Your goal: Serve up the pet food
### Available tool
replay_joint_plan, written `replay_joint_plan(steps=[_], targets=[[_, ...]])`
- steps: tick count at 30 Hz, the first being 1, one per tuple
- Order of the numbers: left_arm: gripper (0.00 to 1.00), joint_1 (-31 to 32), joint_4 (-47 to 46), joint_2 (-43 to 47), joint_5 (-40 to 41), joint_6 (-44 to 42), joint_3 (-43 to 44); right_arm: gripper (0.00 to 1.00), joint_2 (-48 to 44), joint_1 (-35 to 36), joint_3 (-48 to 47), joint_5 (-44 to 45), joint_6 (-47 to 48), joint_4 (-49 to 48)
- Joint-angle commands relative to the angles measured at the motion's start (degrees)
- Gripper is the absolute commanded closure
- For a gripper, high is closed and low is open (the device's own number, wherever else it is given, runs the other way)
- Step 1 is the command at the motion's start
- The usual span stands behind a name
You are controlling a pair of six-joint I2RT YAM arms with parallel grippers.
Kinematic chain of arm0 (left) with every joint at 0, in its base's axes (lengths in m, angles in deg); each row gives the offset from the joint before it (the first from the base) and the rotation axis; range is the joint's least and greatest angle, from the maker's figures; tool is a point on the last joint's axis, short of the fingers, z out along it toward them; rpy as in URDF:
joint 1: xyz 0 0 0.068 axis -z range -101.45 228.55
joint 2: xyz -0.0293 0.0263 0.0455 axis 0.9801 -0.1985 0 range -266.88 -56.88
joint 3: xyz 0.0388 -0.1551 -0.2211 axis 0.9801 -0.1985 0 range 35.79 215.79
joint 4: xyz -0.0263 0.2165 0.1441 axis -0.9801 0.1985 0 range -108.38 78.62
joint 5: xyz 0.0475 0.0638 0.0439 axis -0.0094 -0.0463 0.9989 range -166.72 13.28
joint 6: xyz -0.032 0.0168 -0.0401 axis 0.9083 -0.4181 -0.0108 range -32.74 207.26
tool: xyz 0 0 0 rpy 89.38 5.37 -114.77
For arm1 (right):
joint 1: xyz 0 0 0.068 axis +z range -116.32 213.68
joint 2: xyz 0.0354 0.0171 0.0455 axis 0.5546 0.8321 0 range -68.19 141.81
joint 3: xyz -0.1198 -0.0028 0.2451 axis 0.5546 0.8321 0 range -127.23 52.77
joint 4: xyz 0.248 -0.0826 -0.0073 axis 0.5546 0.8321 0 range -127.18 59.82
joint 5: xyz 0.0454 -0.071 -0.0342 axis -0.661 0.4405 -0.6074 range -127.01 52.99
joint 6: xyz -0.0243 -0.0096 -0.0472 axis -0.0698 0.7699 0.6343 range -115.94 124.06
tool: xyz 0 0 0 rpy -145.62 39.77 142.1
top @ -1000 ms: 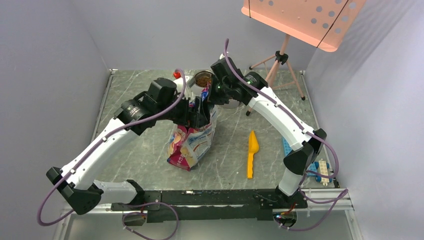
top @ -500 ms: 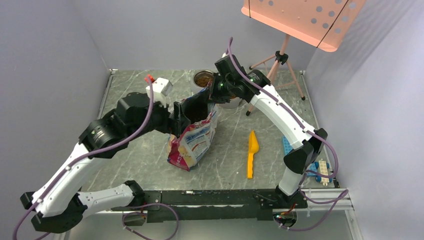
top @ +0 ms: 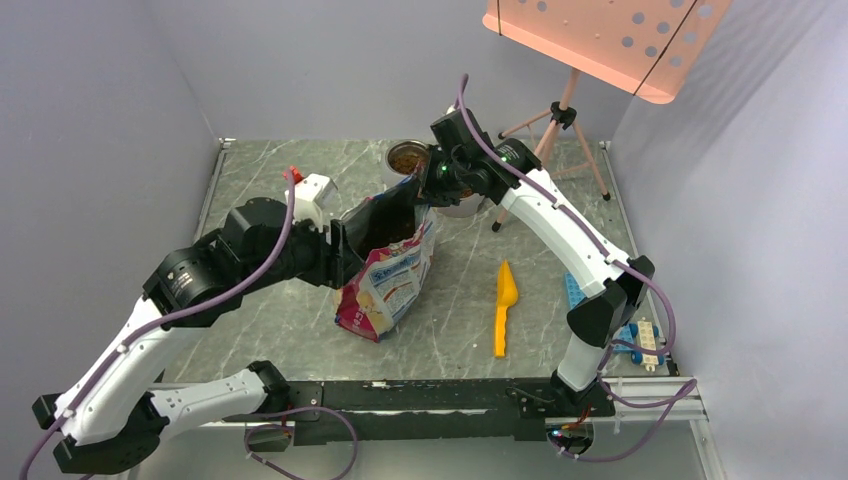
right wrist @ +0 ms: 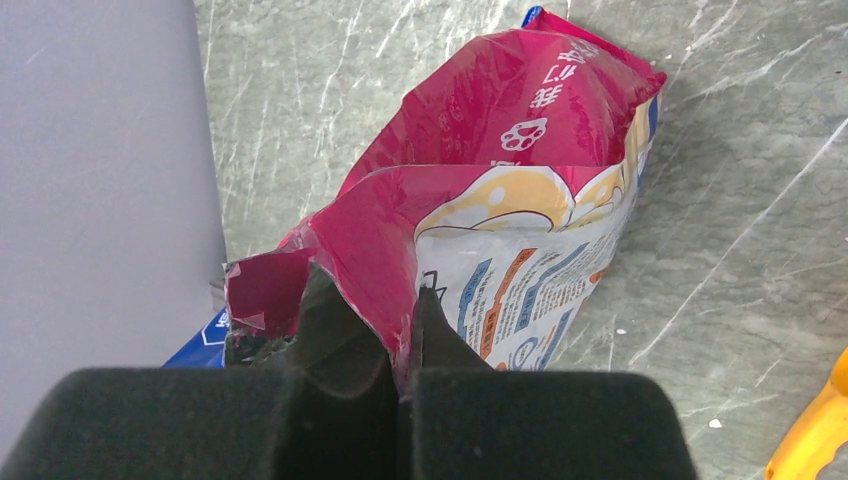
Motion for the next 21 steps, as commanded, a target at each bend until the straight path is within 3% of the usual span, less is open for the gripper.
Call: replay_joint_plan(steps=[1,13,15,17,19,21], targets=[[0.35,0.2,0.3,-1.2,-2.9,0.5,-0.8,1.0,-3.9,-0.7,-4.6,-2.3,-4.3,-17.0],[0.45,0.9,-3.2,-7.6,-8.8,-2.7,-2.4,1.0,-3.2,-0.5,-4.9,-1.7,-7.3,-16.8],[0.55,1.1,-2.5,-8.5,-8.0,-3.5,-1.7,1.0,-2.6,-0.6,-5.9,-2.0,-6.6,-16.5],[0.71,1.3,-0.4,-9.2,-5.9,-4.4,-0.5,0.97,-1.9,-1.0,-7.4,-2.8,-3.8,-16.1],[0.88,1.3,1.8,-9.1,-3.8,-5.2,-0.2,0.76,-1.2,-2.7,-8.7,-5.9,1.4,-16.8],[1.0,1.3,3.1,-8.0,-0.8,-5.8,-1.0,0.65,0.7,-7.0,-10.1,-19.4,8.2,-17.9]])
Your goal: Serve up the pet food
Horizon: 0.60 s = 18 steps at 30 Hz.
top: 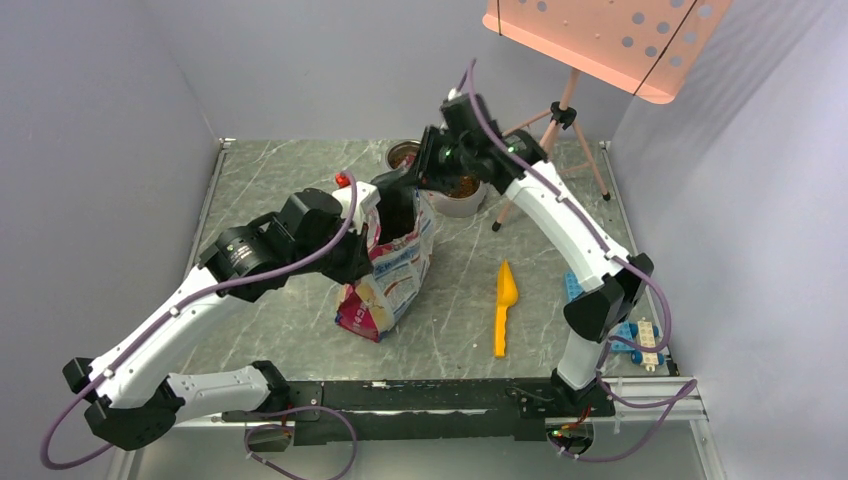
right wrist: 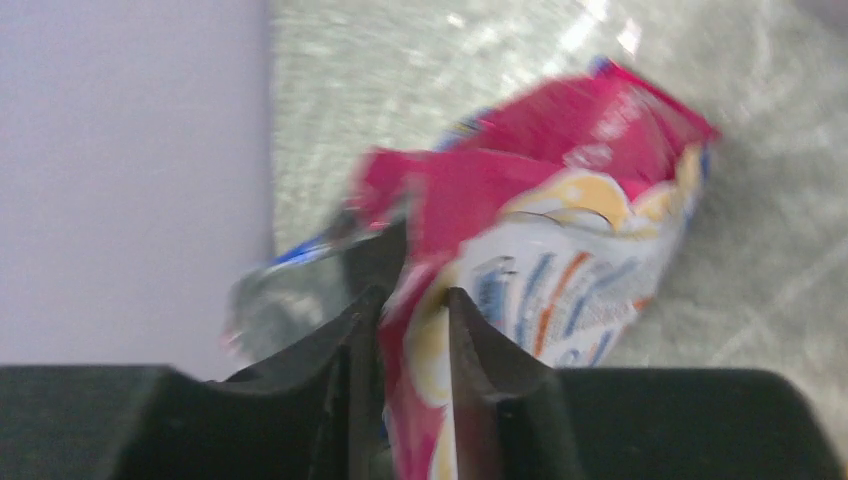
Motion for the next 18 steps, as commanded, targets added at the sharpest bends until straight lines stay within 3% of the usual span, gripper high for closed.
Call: replay_joint_plan(steps=[1,4,5,6,9,15,18], targets=[[1.0,0.5,3.1,1.7,4.8,-2.6,0.2,0.61,-0.1,-7.6,-8.9,-23.8,12.5,-16.2],[1.0,0.5,1.2,5.1,5.2,-2.9,-2.3,0.4,2.0,-11.4,-13.2,-38.6,26.4,-12.6],[1.0,0.5,0.6,5.9,5.1,-3.0,-3.0,0.29,2.7,-12.0,-14.4,-40.5,31.1,-10.1],[1.0,0.4,0.1,6.6,5.0,-2.8,-3.4,0.25,3.4,-12.4,-15.3,-41.9,38.2,-6.7],[1.0,0.4,-0.4,7.9,5.5,-2.4,-4.1,0.25,4.0,-13.3,-11.2,-42.1,51.2,-5.0],[1.0,0.4,3.9,7.9,9.4,-1.3,-2.4,0.19,-0.1,-15.0,7.8,-44.8,54.7,-29.4],[1.0,0.4,5.1,8.0,11.0,-2.5,-1.6,0.2,0.7,-14.8,9.0,-48.3,62.0,-29.3]])
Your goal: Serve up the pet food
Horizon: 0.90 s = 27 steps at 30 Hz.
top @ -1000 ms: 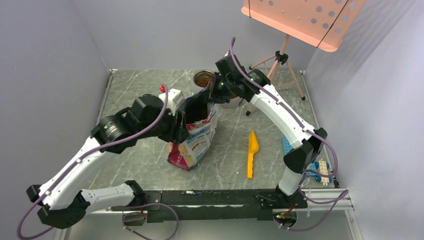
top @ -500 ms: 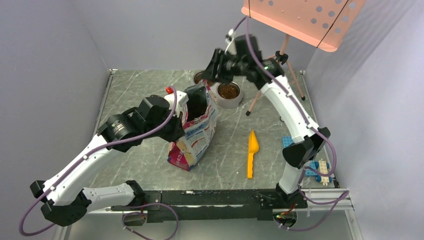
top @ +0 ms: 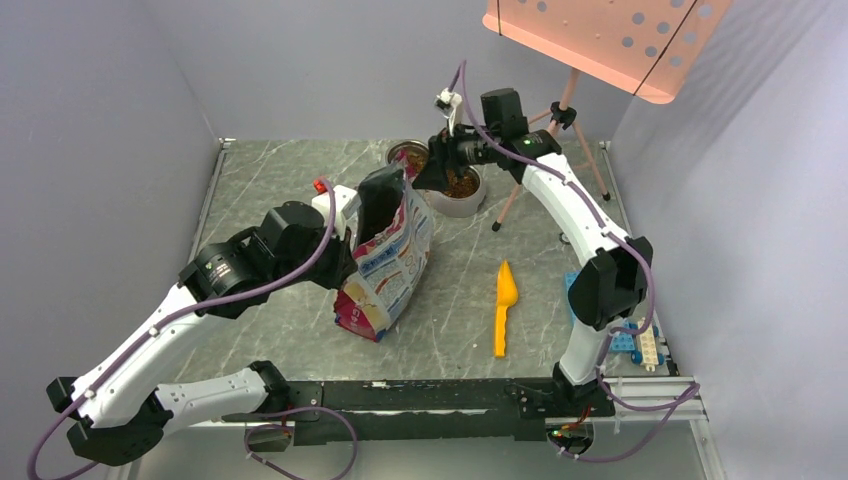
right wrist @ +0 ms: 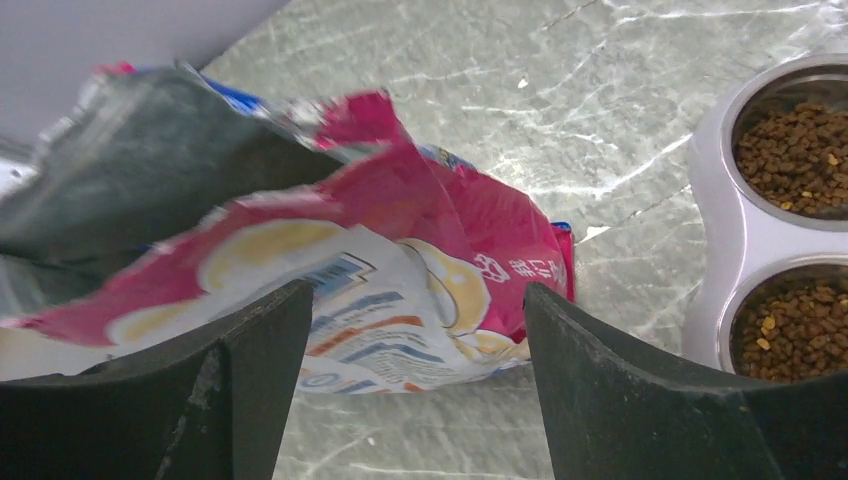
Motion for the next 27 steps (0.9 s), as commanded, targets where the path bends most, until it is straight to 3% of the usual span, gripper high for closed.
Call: replay_joint_plan(steps=[1,8,15,18,19,21,25,26,27], targets=[[1.0,0.2,6.0,1.8,4.3,-2.0,2.5,0.2,0.0,-0.4,-0.1,-7.3,14.2,-7.4],[1.0,0.2,5.7,0.4,5.8,-4.9,3.6,0.15,9.4,-0.5,-11.0,-11.5,25.9,6.5],[1.0,0.1,6.7,1.0,3.7,-4.9,2.6,0.13,11.7,-0.4,-9.5,-17.7,25.0,0.5],[1.0,0.2,7.5,1.9,4.3,-4.9,1.7,0.18,12.0,0.0,-9.0,-18.5,25.1,-0.9],[1.0,0.2,7.4,2.3,4.5,-5.0,1.2,0.21,11.4,0.0,-7.5,-18.7,24.2,-3.1],[1.0,0.1,6.6,3.2,5.2,-5.3,-0.2,0.38,9.3,-0.1,-2.8,-18.9,21.2,-9.3],[1.0,0.1,6.9,4.4,11.5,-2.7,-1.2,0.92,2.6,-1.1,8.8,-17.0,8.3,-27.0],[1.0,0.1,7.1,4.3,12.5,-2.2,-0.7,1.0,0.9,-1.2,11.2,-16.6,5.7,-29.5],[1.0,0.1,7.3,4.5,13.7,-1.7,-0.2,1.0,-1.0,-1.3,13.3,-14.8,3.7,-31.3]])
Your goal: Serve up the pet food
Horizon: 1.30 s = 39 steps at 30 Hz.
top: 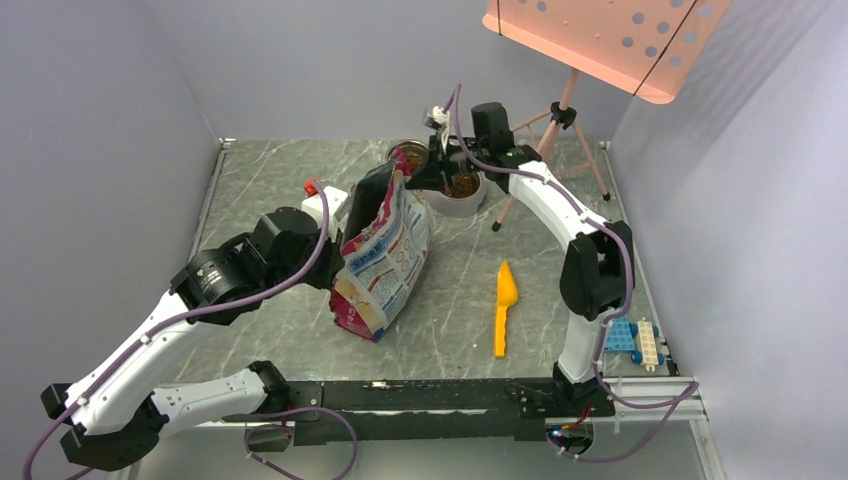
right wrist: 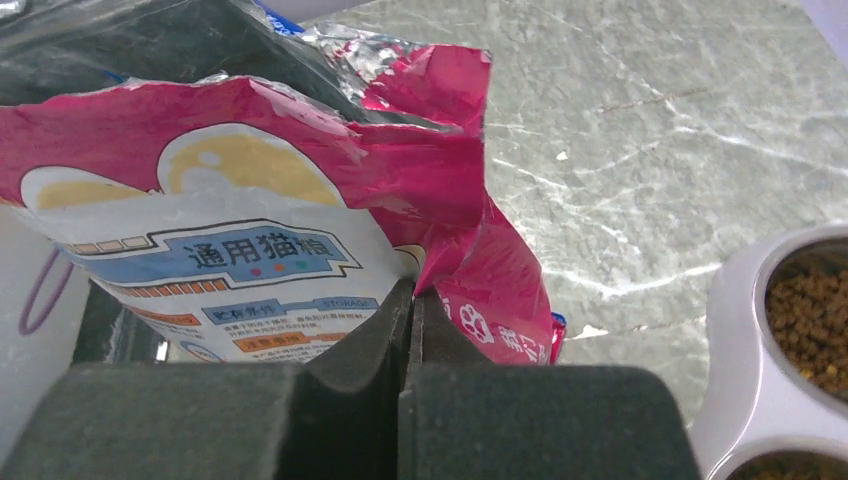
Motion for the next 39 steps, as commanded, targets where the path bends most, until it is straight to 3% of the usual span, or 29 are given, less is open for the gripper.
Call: replay_joint_plan(steps=[1,6,10,13,17,18,21,24,25,29,34,39], targets=[[1.0,0.1,6.5,2.6,8.6,2.1,0.8,1.0,-10.6,-0.8,9.9,4.0,-12.0,-18.4],[1.0,-0.7,3.9,3.2,12.0,2.6,1.1,1.0,-26.3,-0.9,26.2,21.6,-16.1,-23.8],[1.0,-2.1,4.4,1.1,12.9,-0.7,3.8,1.0,-37.6,-0.9,32.6,36.6,-17.7,-16.8],[1.0,-3.6,4.6,-0.1,12.4,-2.4,4.8,1.0,-44.7,-0.9,36.1,40.1,-16.0,-11.1],[1.0,-4.3,2.2,-0.9,7.9,-6.8,4.4,1.0,-49.6,1.0,38.8,34.6,-8.8,-4.6],[1.0,-4.3,2.0,-1.0,6.9,-7.8,4.6,0.89,-49.8,2.3,38.3,33.2,-5.8,-2.0],[1.0,-4.3,1.2,0.5,4.7,-9.6,4.0,0.37,-49.5,4.9,36.7,33.1,-0.6,3.0],[1.0,-4.3,0.1,3.5,2.0,-10.2,2.0,0.12,-48.1,4.8,35.2,33.5,0.2,2.2],[1.0,-4.3,-0.8,4.5,1.1,-10.5,0.6,0.09,-47.3,4.4,34.6,32.2,0.4,1.3],[1.0,-4.2,-3.6,6.1,-2.3,-13.0,-1.6,0.07,-40.9,3.4,28.9,24.7,0.4,1.4],[1.0,-4.3,-3.7,5.8,0.8,-16.3,-2.4,0.07,-34.3,0.4,22.6,12.3,1.9,4.3],[1.0,-4.5,-4.6,5.4,8.3,-14.1,-2.9,0.27,-32.0,0.3,20.4,6.4,3.8,9.4]])
